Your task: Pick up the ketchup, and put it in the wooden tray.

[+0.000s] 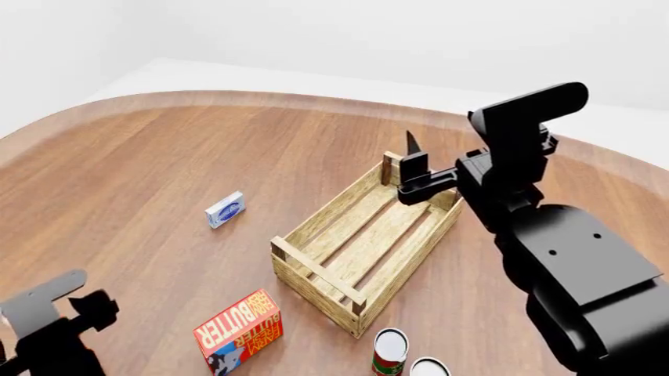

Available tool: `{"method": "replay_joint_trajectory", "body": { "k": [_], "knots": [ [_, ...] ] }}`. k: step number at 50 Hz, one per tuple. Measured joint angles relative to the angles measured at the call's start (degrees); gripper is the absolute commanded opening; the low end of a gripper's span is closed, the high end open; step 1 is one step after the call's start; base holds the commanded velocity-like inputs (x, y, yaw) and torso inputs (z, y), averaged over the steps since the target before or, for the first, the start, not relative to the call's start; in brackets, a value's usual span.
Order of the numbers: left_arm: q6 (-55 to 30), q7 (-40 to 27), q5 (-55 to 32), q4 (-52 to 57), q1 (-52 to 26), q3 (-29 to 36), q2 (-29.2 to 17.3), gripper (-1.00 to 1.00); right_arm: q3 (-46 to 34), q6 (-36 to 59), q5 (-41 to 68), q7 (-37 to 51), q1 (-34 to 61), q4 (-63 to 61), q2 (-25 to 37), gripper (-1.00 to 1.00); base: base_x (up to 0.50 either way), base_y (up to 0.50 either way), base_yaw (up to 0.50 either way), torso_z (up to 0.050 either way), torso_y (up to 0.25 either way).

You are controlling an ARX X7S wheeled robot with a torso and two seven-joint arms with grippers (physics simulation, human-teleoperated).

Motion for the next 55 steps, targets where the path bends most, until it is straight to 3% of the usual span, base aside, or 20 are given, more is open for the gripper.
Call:
{"method": "replay_joint_trajectory", "body": {
  "k": [1, 12, 18, 33, 44, 55],
  "knots": [
    [0.78, 0.01, 0.2, -1.25, -0.64, 0.05, 0.11, -1.0, 0.04, 0.05, 0.03, 0.06, -0.04, -0.08, 0.02, 1.0, 0.0, 0.0, 0.0, 0.0, 0.0],
    [10.27, 0.13, 2.86, -15.17, -7.87, 0.66, 1.16, -1.0, 0.7, 0.3, 0.42, 0.63, -0.61, -0.74, 0.23, 1.0, 0.0, 0.0, 0.0, 0.0, 0.0],
    [12.29, 0.6, 3.09, -16.32, -9.01, 0.94, 1.52, -1.0, 1.09, 0.34, 0.64, 0.87, -0.89, -1.01, 0.34, 1.0, 0.0, 0.0, 0.0, 0.0, 0.0],
    [-0.22, 3.99, -1.48, 7.91, -8.38, 3.16, -1.05, -1.0, 2.35, 1.0, 1.54, 1.48, -0.88, -2.49, 0.7, 1.0, 0.0, 0.0, 0.0, 0.0, 0.001],
    [-13.12, 10.93, -6.78, 23.34, -17.16, 8.99, -3.78, -1.0, 4.09, 1.32, 2.27, 1.95, -0.9, -3.59, 1.32, 1.0, 0.0, 0.0, 0.0, 0.0, 0.0],
    [-19.93, 17.96, -10.46, 27.35, -26.33, 15.93, -1.67, -1.0, 6.12, 2.06, 3.06, 2.48, -1.04, -4.93, 2.34, 1.0, 0.0, 0.0, 0.0, 0.0, 0.001]
  ]
}}
